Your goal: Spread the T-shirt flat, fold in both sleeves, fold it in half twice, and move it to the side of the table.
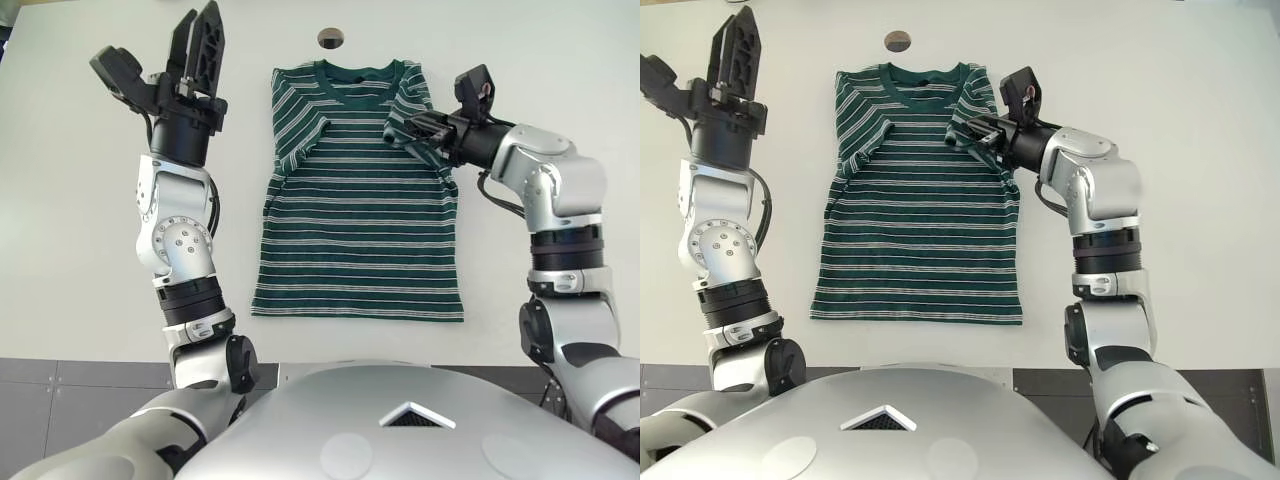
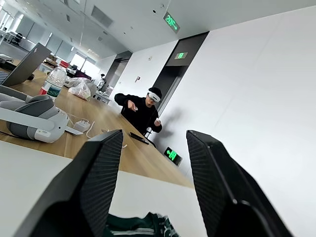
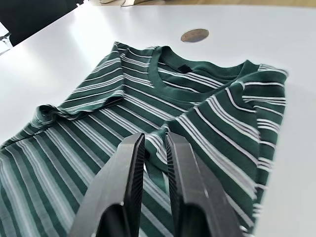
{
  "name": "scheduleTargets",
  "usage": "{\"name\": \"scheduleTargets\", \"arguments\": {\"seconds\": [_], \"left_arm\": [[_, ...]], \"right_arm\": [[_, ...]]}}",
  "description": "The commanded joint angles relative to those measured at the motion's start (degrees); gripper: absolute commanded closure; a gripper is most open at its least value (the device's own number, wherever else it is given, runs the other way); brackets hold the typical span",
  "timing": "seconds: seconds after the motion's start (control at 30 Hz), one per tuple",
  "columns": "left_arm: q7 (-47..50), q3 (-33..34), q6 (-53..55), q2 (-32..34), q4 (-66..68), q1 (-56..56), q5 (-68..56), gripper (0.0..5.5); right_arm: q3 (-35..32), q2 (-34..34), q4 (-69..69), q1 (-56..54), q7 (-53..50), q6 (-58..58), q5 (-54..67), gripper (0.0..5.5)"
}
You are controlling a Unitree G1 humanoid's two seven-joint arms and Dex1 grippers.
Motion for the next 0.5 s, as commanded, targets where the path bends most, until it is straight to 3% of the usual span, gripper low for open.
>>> {"name": "scheduleTargets", "arguments": {"seconds": [0.03, 0.1, 0.17, 0.23, 0.3, 0.4, 0.5], "left_arm": [[-2.51, -3.56, 1.17, 3.57, -1.8, 2.75, 3.96, 3.14], [-2.72, -4.38, 2.6, 5.34, -3.91, 3.54, 4.48, 3.14], [-3.0, -5.07, 2.1, 7.49, -5.79, 4.1, 6.76, 3.14], [-7.38, -6.19, -5.49, 12.78, -6.17, 7.34, 14.36, 3.14], [-16.38, -7.92, -22.8, 22.09, -5.01, 13.9, 26.28, 3.14], [-20.66, -10.25, -45.91, 36.44, 0.95, 24.04, 45.07, 3.14], [-23.5, -10.3, -61.63, 50.66, 8.14, 37.41, 58.3, 3.14]], "right_arm": [[-3.49, -7.66, -9.21, 3.36, 6.12, 8.82, 7.01, 4.71], [-5.02, -11.55, -12.47, 5.02, 9.37, 11.45, 10.3, 4.71], [-5.07, -16.41, -15.62, 8.35, 13.59, 6.43, 9.77, 4.71], [-1.52, -26.56, -17.6, 18.73, 22.54, -19.43, -1.45, 4.71], [-1.95, -34.62, -18.76, 32.47, 33.33, -36.55, -5.64, 4.71], [-5.98, -34.62, -15.83, 43.55, 35.94, -54.48, -7.14, 4.71], [-6.59, -38.51, -10.67, 46.95, 37.0, -76.43, -12.8, 4.71]]}}
